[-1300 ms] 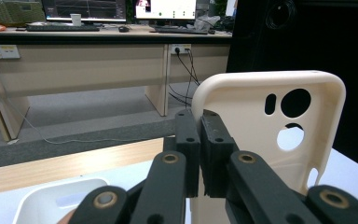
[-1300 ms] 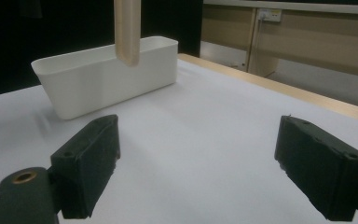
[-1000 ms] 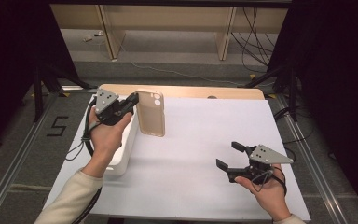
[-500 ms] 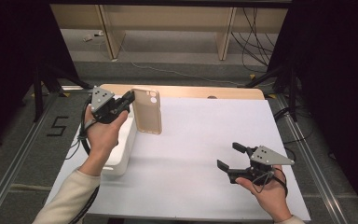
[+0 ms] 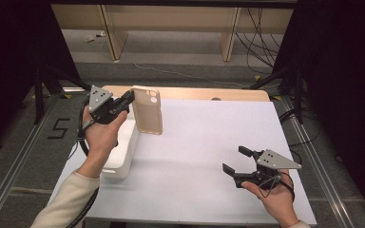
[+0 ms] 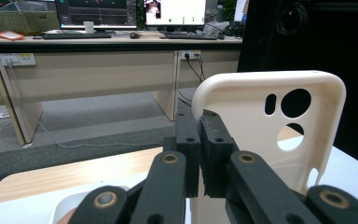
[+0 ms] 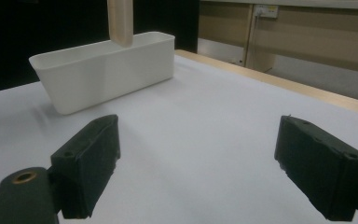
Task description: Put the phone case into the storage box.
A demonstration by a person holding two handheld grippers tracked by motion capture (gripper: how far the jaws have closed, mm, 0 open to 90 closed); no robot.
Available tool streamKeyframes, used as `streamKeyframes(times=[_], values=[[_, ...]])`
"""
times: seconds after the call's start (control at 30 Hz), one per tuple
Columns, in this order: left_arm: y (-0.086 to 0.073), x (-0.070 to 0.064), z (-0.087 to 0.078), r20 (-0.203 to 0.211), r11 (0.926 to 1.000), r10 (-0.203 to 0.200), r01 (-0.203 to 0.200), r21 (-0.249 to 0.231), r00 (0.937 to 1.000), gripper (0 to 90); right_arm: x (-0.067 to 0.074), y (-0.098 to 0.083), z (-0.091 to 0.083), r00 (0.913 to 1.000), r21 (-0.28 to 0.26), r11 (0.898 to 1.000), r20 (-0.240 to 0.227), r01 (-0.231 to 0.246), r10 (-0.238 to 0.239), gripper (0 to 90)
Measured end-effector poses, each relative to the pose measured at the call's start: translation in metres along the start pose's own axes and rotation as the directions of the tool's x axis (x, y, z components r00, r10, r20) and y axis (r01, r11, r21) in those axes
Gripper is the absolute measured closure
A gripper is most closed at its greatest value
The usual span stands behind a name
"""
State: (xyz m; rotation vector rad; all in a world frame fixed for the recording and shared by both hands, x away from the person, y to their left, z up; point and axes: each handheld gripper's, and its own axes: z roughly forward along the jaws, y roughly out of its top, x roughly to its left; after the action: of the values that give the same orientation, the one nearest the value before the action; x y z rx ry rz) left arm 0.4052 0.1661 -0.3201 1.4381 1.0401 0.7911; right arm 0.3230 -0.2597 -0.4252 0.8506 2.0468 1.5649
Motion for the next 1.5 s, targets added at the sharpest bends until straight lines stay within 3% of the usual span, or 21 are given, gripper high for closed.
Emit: streamKeyframes(times=[0.13,0.37,0.47,1.5], values=[[0.001,0.002,-0.001,-0.004,1.0,-0.005,0.005,0.0,1.0,86.9,0.001,-0.001,0.0,0.9996,0.013,1.0,-0.012,-0.024,0.024,15.4],[0.0,0.004,-0.001,-0.004,1.0,-0.005,0.005,0.004,1.0,86.9,0.001,0.0,-0.001,0.9998,0.018,1.0,-0.004,-0.021,0.021,15.4],[0.0,0.005,-0.001,-0.008,0.9997,-0.023,0.023,0.013,0.9997,86.9,0.0,-0.001,0.0,0.9999,0.02,1.0,-0.004,-0.01,0.01,15.4],[0.007,0.019,-0.004,-0.031,1.0,-0.002,0.002,0.009,0.9995,86.9,0.0,-0.002,0.001,0.9998,0.017,1.0,-0.009,-0.019,0.019,15.4]])
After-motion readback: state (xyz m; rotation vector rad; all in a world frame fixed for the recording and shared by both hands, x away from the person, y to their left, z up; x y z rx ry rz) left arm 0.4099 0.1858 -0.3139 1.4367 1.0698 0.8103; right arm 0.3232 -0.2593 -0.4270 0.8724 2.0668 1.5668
